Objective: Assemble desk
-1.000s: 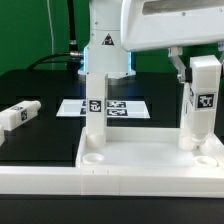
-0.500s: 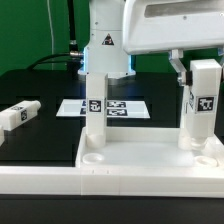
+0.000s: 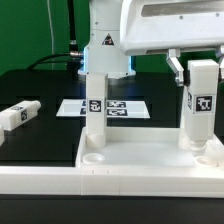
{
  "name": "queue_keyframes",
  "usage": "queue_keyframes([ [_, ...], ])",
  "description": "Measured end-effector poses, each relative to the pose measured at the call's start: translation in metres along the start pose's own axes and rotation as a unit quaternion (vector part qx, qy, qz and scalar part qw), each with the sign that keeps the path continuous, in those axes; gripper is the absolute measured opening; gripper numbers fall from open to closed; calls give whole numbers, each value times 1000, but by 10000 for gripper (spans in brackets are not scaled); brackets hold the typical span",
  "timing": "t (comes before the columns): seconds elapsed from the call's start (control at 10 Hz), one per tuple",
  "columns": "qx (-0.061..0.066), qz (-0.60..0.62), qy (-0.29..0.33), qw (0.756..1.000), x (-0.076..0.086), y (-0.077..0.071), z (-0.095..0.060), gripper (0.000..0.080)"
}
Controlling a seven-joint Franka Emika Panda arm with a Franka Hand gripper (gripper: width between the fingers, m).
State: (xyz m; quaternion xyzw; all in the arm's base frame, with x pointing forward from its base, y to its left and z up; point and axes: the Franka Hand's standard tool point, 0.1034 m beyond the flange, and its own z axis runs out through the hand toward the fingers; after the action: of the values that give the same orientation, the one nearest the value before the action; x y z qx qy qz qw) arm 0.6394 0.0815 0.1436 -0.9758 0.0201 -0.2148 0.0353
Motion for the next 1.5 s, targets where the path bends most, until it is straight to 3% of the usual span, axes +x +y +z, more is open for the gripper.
queue_keyframes([
  [0.3,4,-10,-9,1000,-13,-18,7,291],
  [1.5,-3,-20,-12,1000,-17,-10,16,291],
])
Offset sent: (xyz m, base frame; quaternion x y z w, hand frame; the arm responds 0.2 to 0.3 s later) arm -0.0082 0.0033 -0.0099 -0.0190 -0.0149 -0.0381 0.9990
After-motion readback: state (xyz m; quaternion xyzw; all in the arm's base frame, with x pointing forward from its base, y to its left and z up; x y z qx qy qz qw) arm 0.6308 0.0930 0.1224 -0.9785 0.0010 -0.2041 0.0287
